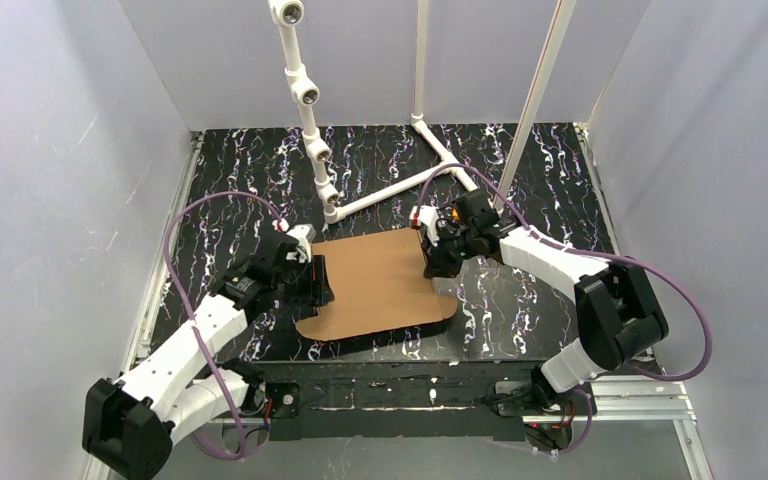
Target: Fold the paper box
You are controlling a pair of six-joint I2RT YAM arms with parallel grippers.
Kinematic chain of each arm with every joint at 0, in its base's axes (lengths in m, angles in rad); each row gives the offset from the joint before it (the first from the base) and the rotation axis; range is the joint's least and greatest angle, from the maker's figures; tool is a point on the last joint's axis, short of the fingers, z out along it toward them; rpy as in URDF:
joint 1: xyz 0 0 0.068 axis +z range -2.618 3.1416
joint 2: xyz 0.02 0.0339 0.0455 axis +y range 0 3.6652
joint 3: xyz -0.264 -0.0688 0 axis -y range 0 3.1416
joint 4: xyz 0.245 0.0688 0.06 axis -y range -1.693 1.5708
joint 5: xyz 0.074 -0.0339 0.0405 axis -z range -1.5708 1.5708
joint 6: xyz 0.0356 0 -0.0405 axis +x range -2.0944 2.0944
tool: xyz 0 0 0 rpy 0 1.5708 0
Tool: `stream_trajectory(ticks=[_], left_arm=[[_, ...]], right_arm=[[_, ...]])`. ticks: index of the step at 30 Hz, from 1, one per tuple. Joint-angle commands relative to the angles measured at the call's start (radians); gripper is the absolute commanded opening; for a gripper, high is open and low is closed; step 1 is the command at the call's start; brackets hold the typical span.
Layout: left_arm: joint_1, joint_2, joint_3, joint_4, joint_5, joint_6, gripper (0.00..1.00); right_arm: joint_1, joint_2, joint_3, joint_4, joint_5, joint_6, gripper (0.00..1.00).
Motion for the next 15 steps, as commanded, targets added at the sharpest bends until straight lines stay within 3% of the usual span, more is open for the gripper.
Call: stream_trajectory(ticks=[1,6,15], left_arm=[[0.006,0.081,-0.040,0.057,-0.111,-0.131,0.45],[0.007,0.212,-0.020,0.045,-0.149,-0.159,0.39],[0.009,0.237,-0.033,0.103,-0.102,-0.183,0.39]], right_arm=[[0.010,0.056,0.041,-0.045,0.090,-0.021,0.15],[0.010,0.067,0.070,-0.086,0.076,-0.046,0.20],[-0.060,-0.099,0.132,-0.198,-0.093,-0.175,0.31]])
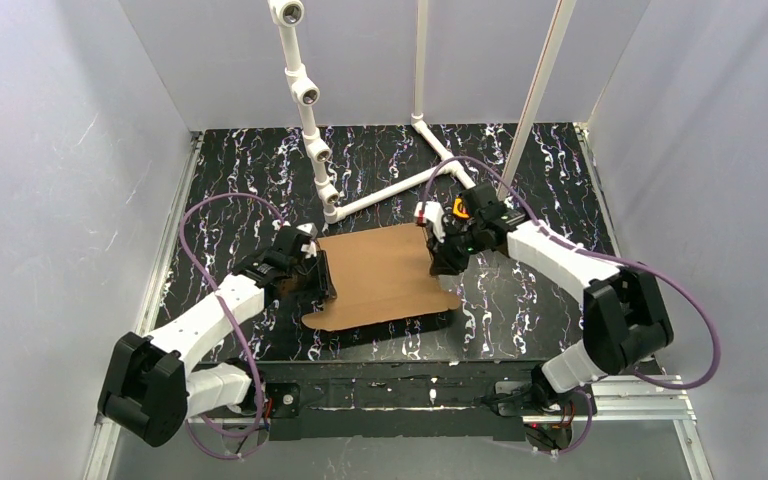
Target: Fold the paper box
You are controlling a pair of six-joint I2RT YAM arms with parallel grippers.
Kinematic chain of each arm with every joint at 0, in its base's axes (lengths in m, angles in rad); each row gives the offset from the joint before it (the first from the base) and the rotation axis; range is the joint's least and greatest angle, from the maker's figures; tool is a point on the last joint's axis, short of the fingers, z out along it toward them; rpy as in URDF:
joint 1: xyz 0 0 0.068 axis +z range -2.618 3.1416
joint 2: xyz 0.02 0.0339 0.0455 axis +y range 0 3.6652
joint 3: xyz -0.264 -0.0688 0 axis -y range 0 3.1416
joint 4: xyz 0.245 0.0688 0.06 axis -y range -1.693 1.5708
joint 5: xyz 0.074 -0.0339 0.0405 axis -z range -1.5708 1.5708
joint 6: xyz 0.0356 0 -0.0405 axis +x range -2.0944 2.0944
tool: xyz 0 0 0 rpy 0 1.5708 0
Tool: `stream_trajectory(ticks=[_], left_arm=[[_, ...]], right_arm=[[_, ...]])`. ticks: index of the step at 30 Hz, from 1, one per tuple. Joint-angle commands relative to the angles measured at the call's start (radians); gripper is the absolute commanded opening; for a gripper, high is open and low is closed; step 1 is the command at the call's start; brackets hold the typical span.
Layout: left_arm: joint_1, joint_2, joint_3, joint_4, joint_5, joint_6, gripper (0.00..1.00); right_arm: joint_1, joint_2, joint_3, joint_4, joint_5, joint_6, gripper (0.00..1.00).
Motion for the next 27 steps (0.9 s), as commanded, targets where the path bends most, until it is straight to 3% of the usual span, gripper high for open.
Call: stream_trajectory(ticks=[1,4,10,14,16,21,24,27], left_arm=[[0.001,0.003,-0.022,0.005,-0.013,-0.031,0.39],[0.001,-0.048,-0.045,0.054,0.020,-0.081,0.41],[0.000,-0.017,-0.148,0.276,0.172,-0.254,0.41],[-0.029,0.015,-0.215,0.438,0.199,-0.355,0.40],[-0.062,0.012,-0.218,0.448,0.172,-0.366,0.40],[-0.118,0.007,-0.196,0.460,0.153,-0.373,0.41],[-0.131,-0.041,-0.217,0.488,0.143,-0.401,0.43],[-0.140,-0.120,-0.275,0.568,0.139,-0.425,0.46]], right_arm=[[-0.058,-0.122,0.065,-0.098,-0.127,-0.105,0.32],[-0.085,-0.181,0.065,-0.145,-0.198,-0.189,0.36],[-0.086,-0.245,-0.002,-0.225,-0.360,-0.410,0.59],[-0.093,-0.279,-0.075,-0.193,-0.341,-0.428,0.64],[-0.097,-0.307,-0.110,-0.240,-0.370,-0.559,0.70],[-0.094,-0.359,-0.179,-0.447,-0.484,-1.080,0.96],[-0.087,-0.317,-0.153,-0.528,-0.464,-1.238,0.97],[-0.086,-0.292,-0.138,-0.524,-0.441,-1.233,0.95]])
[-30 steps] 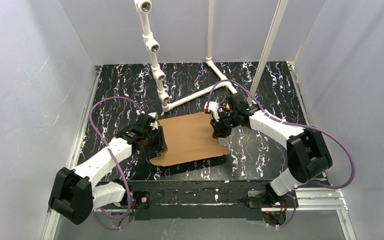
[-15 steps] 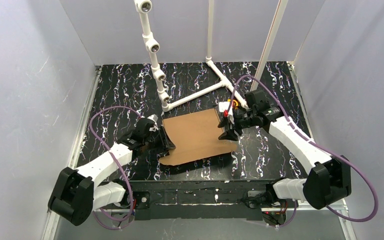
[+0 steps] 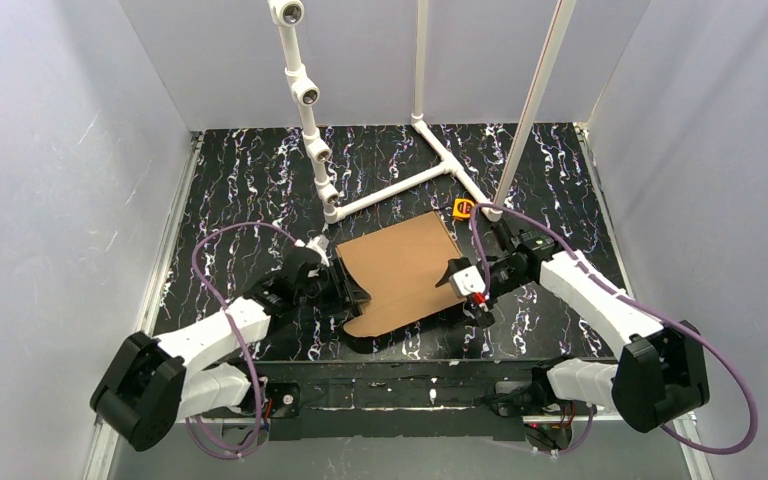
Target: Fold the paper box
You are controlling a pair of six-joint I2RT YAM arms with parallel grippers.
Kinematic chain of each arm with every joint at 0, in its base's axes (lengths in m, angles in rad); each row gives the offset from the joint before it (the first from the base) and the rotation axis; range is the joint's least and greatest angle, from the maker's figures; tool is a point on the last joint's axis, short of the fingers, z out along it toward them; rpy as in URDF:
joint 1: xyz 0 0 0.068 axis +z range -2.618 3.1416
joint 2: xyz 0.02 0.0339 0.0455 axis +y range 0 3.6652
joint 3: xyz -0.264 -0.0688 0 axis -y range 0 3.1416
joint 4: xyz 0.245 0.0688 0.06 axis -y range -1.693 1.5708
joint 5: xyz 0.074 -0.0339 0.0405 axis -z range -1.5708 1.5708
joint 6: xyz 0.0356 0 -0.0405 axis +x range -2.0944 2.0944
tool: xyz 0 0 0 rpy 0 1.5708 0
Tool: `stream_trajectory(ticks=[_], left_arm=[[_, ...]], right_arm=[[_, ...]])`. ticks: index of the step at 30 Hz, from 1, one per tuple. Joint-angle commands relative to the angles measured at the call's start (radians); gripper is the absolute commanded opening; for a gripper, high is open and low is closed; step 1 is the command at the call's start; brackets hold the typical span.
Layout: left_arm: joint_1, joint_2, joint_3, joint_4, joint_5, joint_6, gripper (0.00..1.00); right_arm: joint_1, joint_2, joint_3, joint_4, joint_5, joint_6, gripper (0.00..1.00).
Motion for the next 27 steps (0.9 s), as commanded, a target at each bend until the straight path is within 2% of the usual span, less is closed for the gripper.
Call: stream_trajectory(ticks=[1,4,7,10,11,14,16,18,20,22,27], left_arm=[[-0.014,-0.128,-0.072,0.097,-0.031,-0.039,0.47],[-0.013,-0.240,-0.114,0.098,-0.073,-0.002,0.56],[-0.009,-0.371,-0.170,0.091,-0.138,0.047,0.73],[0.002,-0.455,-0.215,0.081,-0.197,0.043,0.96],[0.006,-0.474,-0.226,0.080,-0.205,0.041,0.98],[0.016,-0.509,-0.243,0.077,-0.208,0.026,0.98],[0.019,-0.518,-0.253,0.078,-0.202,0.020,0.98],[0.021,-0.518,-0.258,0.079,-0.193,0.023,0.98],[0.021,-0.513,-0.262,0.081,-0.181,0.023,0.98],[0.022,-0.507,-0.268,0.092,-0.173,0.022,0.98],[0.023,-0.495,-0.289,0.141,-0.166,0.016,0.98]], right_arm=[[0.004,0.022,0.020,-0.059,-0.025,-0.175,0.95],[0.004,-0.029,-0.051,0.084,-0.025,-0.074,0.94],[0.004,-0.073,-0.113,0.224,0.042,0.027,0.93],[0.001,-0.069,-0.126,0.309,0.079,0.135,0.92],[-0.001,-0.068,-0.117,0.342,0.081,0.237,0.92],[-0.038,-0.058,-0.074,0.416,0.038,0.473,0.90],[-0.074,-0.050,-0.059,0.466,-0.019,0.612,0.83],[-0.101,-0.043,-0.063,0.596,-0.019,0.863,0.75],[-0.132,-0.043,-0.094,0.791,0.078,1.191,0.71],[-0.163,-0.039,-0.121,0.887,0.213,1.414,0.69],[-0.230,0.004,-0.167,0.971,0.456,1.677,0.70]])
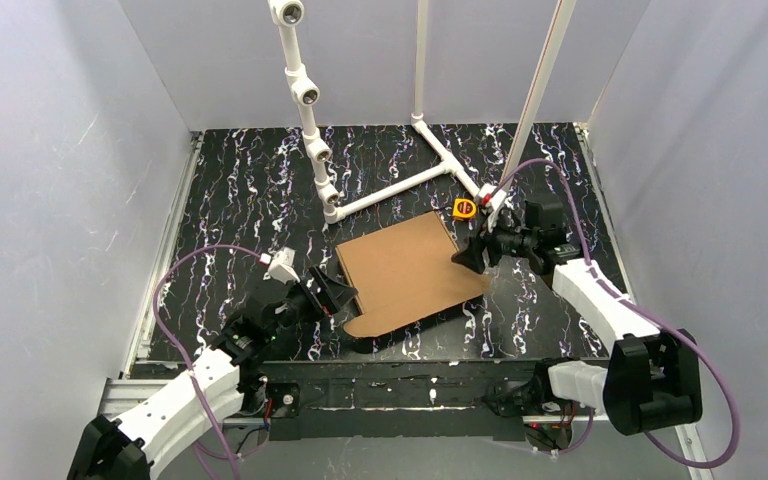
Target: Fold the paper box
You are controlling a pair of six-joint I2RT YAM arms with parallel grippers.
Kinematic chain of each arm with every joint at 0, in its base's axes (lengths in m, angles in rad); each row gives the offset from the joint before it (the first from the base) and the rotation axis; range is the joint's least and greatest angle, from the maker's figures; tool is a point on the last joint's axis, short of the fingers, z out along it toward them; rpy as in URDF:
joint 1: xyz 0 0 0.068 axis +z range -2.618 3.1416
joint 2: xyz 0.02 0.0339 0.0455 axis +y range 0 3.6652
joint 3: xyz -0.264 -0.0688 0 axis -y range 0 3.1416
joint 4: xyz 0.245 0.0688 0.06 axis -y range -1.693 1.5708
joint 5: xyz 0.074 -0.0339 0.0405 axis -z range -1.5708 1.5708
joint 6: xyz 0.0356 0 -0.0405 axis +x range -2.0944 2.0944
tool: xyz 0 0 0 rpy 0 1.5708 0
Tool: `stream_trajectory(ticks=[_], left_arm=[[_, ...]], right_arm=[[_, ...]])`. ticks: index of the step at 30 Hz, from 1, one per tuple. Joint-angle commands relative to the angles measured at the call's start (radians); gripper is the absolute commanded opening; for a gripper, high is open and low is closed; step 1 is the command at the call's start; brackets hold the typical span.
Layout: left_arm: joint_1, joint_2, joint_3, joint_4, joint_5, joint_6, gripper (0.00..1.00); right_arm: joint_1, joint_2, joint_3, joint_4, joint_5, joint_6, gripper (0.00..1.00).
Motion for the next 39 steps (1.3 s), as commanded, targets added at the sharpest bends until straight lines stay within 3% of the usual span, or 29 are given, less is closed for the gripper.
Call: stream_trajectory(ticks=[1,7,20,31,39], left_arm=[[0.005,0.010,-0.019,0.049,0.000,0.001,0.98],[0.005,0.046,-0.024,0.089,0.009,0.005,0.98],[0.007,0.057,-0.058,0.151,0.014,0.005,0.98],[0.007,0.132,-0.102,0.282,0.013,-0.065,0.98],[0.006,0.280,-0.104,0.410,0.015,-0.141,0.98]], right_arm=[[-0.049,0.037,-0.051,0.192,0.268,0.463,0.69],[-0.097,0.110,-0.092,0.233,0.202,0.570,0.62],[-0.102,0.252,-0.136,0.385,0.141,0.679,0.58],[-0.164,0.326,-0.143,0.382,0.114,0.696,0.34],[-0.187,0.373,-0.126,0.353,0.105,0.684,0.29]])
